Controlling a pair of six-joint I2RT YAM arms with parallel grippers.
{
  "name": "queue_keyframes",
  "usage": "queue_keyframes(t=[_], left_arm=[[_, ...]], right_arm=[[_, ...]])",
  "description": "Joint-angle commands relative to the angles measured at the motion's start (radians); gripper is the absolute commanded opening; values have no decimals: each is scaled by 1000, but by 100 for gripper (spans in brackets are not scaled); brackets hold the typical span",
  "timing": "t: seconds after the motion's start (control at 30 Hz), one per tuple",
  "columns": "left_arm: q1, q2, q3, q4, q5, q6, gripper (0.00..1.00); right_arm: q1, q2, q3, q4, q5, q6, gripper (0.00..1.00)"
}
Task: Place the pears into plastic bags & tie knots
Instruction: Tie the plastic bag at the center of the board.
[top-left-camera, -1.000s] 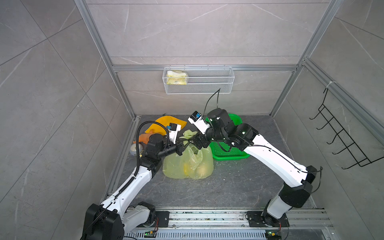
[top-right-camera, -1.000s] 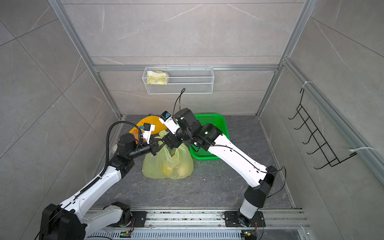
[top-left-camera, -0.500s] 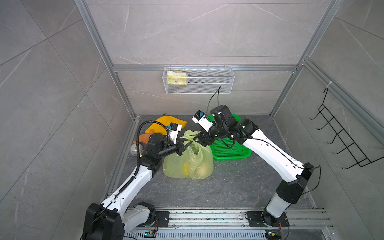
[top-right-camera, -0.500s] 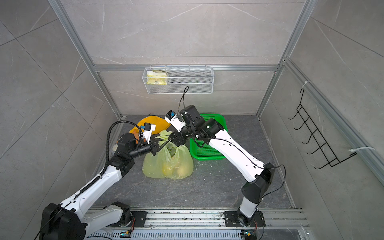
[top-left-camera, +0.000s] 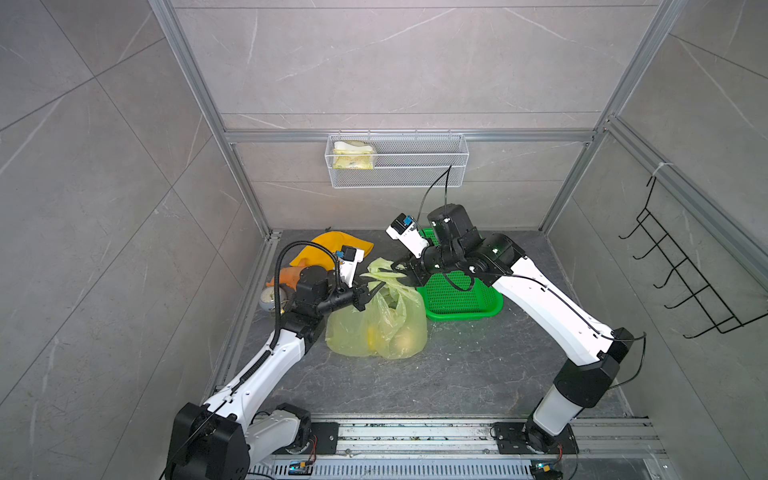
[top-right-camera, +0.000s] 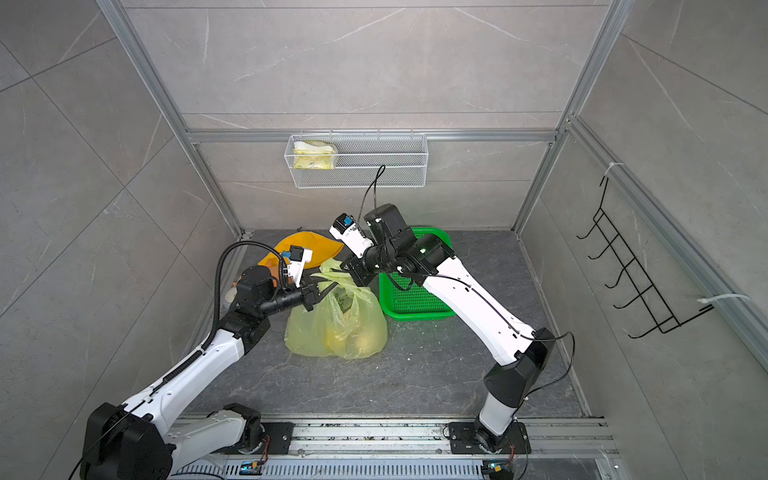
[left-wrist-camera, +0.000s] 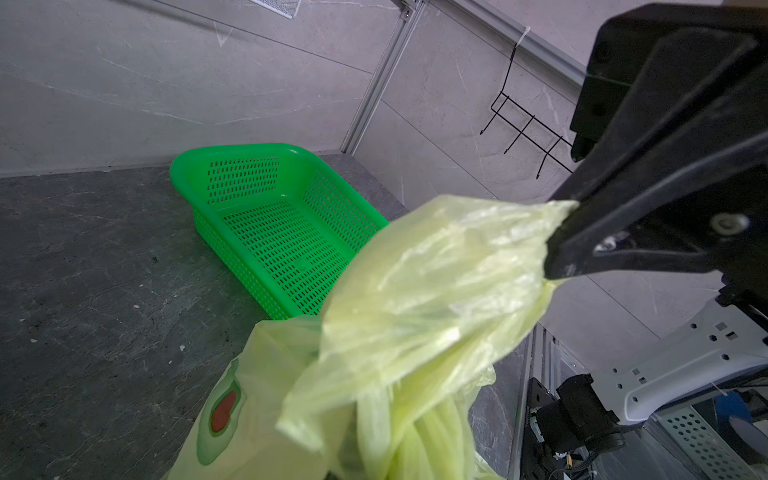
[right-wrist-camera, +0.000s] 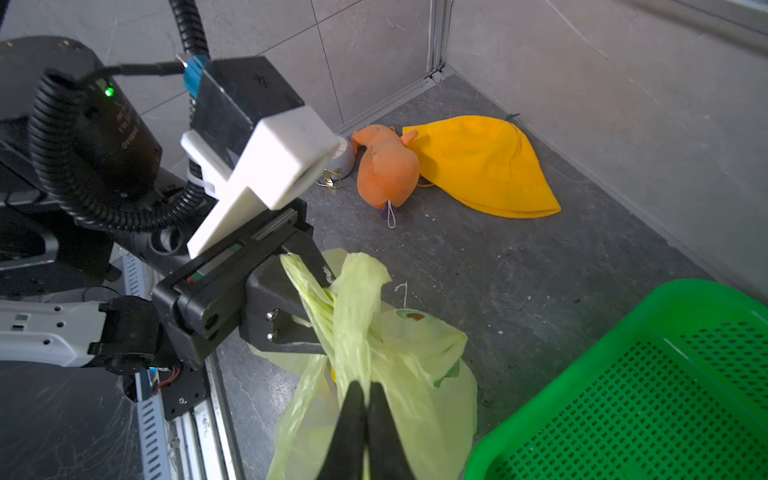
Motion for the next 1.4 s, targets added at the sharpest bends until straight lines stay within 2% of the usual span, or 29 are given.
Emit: queue_keyframes(t=[0.0, 0.07, 0.27, 0.37, 0.53, 0.6, 0.73, 0.83, 1.17, 1.37], left_arm=[[1, -4, 24, 42, -5, -24, 0], [1, -13, 12, 69, -41, -50, 0], [7, -9, 24, 76, -72, -86, 0], [8, 4, 38, 70, -68, -88, 0], [9, 26, 57, 79, -55, -99, 0], [9, 25, 58, 78, -43, -99, 0], [9, 7, 55, 30, 16, -71, 0], [9, -19, 29, 6, 30, -55, 14], [9, -37, -13, -95, 91, -22, 46], [9, -71, -26, -177, 129, -2, 57]], right_arm=[[-5, -24, 4, 5, -19, 43, 0], [-5, -70, -53, 20, -10, 93, 0], [59, -274, -397, 139, 46, 247, 0], [84, -322, -533, 217, 49, 330, 0], [96, -220, -662, 355, 13, 442, 0], [96, -155, -663, 376, 47, 450, 0], [94, -120, -667, 445, 77, 481, 0], [94, -125, -661, 472, 81, 490, 0], [93, -127, -668, 494, 84, 489, 0], [94, -116, -675, 498, 95, 489, 0]])
